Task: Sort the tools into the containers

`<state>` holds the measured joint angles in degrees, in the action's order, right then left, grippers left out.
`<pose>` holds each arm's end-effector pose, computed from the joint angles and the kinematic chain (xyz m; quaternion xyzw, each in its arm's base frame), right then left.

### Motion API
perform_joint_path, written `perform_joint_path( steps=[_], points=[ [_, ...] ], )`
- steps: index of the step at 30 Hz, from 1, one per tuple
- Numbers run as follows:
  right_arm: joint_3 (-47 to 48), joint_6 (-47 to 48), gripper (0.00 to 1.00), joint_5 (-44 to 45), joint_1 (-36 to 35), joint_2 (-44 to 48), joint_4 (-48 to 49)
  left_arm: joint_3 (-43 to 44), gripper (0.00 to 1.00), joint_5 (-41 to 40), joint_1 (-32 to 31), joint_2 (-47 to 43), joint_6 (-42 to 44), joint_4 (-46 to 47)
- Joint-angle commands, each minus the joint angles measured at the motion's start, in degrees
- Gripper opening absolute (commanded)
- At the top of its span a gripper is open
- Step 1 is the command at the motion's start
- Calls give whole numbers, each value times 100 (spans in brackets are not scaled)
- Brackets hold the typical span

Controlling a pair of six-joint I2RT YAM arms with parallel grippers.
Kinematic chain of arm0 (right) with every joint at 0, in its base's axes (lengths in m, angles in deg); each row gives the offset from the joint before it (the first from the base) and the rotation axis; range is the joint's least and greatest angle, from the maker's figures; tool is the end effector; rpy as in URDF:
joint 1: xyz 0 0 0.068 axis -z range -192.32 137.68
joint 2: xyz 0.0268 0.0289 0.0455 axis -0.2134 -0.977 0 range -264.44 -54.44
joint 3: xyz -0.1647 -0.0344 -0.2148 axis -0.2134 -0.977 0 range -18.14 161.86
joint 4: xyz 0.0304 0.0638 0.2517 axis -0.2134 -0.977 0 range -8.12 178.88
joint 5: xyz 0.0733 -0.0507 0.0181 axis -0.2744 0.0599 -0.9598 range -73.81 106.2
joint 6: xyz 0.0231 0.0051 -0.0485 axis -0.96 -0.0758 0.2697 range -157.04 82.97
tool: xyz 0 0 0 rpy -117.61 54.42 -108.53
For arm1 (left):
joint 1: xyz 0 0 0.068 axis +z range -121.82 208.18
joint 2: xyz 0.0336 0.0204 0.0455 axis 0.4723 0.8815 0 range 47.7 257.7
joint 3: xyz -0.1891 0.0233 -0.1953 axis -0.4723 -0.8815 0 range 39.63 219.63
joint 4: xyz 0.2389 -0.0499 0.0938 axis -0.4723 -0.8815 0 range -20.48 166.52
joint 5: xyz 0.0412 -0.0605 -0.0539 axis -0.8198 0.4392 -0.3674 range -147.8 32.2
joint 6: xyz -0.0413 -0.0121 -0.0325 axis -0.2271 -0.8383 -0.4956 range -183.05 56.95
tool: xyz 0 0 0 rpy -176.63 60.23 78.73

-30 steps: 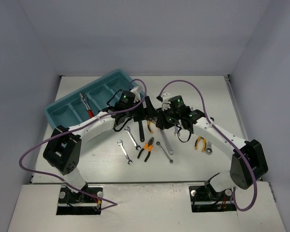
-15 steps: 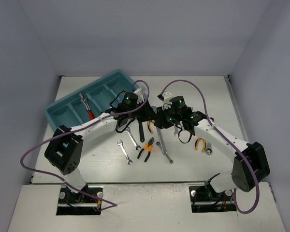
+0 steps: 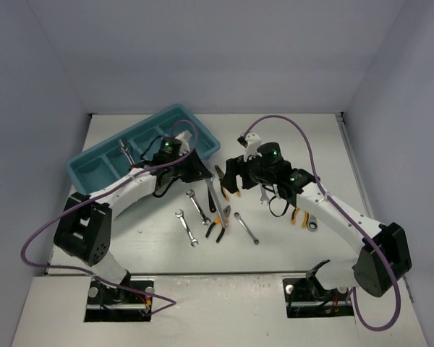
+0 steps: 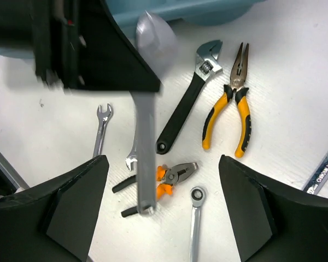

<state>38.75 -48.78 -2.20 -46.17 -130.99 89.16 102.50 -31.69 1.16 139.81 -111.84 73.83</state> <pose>0.2522 0.1828 0.3086 -0.2451 0.7729 0.3413 0.4754 0.3160 -0.1788 0.2541 -0.0532 0.8571 -0.4463 0.2517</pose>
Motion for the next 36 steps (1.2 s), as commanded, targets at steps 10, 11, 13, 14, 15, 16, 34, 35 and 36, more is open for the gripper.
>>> perform_joint_path(
  steps=[10,11,13,14,15,16,34,35,36],
  points=[
    [194,88,81,287,-5,243,350,2176,0,1253,3583,-933,1808,-2833],
    [173,88,80,284,-8,221,350,2289,0,1346,3758,-836,1875,-2861],
    [137,94,80,265,-2,187,343,2494,0,1423,4114,-557,1996,-2954],
    [130,94,80,252,1,179,341,2581,0,1429,4234,-415,2053,-3006],
    [115,94,80,231,1,158,341,2701,0,1418,4320,-278,2164,-3054],
    [93,93,80,202,0,131,340,2835,0,1396,4401,-134,2297,-3107],
    [-232,20,80,190,-8,22,353,3666,0,320,4437,1238,3402,-3569],
    [-223,15,80,229,-8,-7,358,3613,0,234,4418,1305,3402,-3564],
    [-205,20,80,242,-8,-42,358,3565,1,163,4406,1375,3391,-3564]
  ],
)
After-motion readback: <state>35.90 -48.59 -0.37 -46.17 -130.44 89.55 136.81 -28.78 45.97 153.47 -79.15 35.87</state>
